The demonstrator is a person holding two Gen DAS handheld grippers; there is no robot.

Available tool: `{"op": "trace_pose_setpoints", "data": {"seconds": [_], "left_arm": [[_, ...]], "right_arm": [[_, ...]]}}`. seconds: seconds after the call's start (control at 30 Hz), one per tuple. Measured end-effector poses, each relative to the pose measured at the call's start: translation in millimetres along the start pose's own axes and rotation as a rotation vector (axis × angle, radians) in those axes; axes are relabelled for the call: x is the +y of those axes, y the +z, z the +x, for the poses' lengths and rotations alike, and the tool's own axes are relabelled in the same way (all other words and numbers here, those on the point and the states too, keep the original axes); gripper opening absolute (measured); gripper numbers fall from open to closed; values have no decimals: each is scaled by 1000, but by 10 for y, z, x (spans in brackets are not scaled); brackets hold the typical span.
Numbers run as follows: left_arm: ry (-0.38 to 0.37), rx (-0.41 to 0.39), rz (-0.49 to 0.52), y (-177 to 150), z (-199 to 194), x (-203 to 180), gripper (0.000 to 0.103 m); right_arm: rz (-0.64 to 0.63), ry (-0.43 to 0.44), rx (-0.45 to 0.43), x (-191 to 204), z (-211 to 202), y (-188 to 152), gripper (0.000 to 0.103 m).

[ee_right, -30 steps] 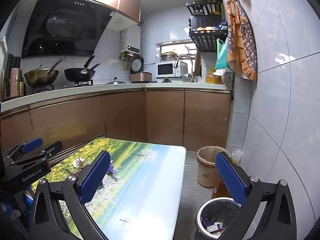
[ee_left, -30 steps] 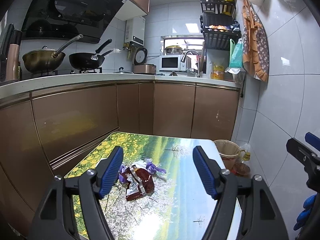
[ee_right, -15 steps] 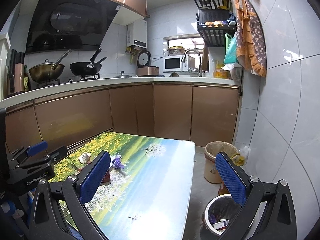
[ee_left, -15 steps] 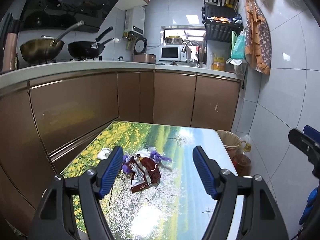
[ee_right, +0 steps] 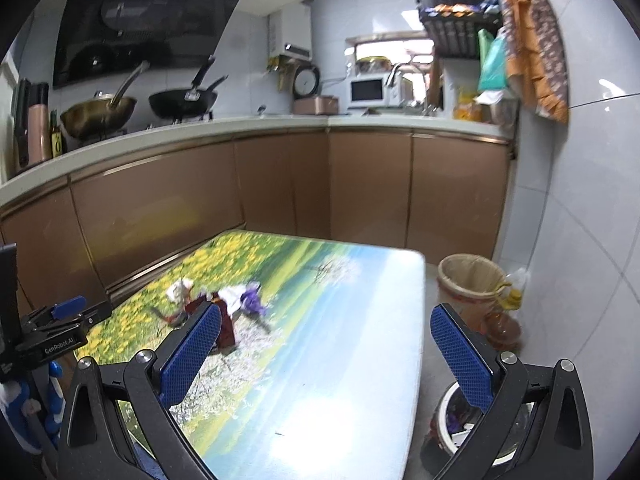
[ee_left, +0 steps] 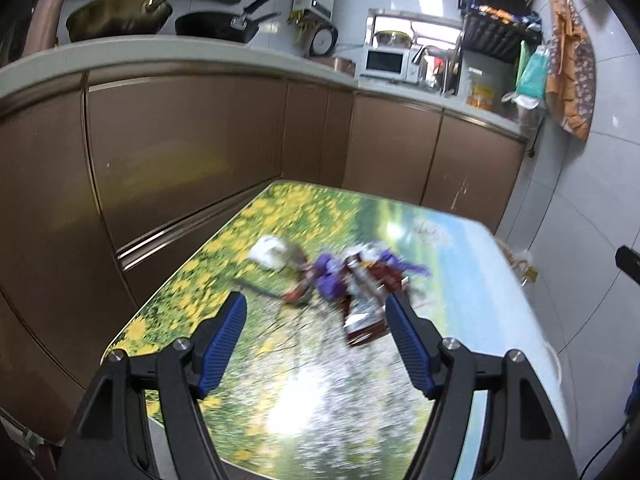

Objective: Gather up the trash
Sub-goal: 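Move both grippers back toward the table, then grasp the red chip bag with the left gripper while the right gripper grasps a purple bag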

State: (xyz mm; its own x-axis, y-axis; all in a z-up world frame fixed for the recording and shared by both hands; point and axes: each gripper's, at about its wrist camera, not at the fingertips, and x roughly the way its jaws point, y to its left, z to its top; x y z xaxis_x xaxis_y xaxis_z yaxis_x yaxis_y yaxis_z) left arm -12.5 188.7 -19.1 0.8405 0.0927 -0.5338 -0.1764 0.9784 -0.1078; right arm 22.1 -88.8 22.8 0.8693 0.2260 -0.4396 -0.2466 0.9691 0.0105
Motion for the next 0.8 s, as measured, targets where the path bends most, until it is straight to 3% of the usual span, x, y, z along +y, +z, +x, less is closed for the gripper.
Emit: {"op": "trace_pose_setpoints", "data": {"seconds": [0.17, 0.33, 0.57, 0.8], "left_arm": [[-4, 79, -29, -85, 273, 246, 70], [-81, 126, -61, -79, 522, 247, 70], [-241, 173, -1, -59, 817, -174, 70], [-292, 168, 127, 59, 1079, -683, 70]], "right_arm": [[10, 35, 64, 12, 313, -63, 96], [20, 61, 122, -12, 615, -122, 92], [5, 94, 183, -2, 989, -171, 87], [7, 116, 210, -31, 1282, -162, 83]]}}
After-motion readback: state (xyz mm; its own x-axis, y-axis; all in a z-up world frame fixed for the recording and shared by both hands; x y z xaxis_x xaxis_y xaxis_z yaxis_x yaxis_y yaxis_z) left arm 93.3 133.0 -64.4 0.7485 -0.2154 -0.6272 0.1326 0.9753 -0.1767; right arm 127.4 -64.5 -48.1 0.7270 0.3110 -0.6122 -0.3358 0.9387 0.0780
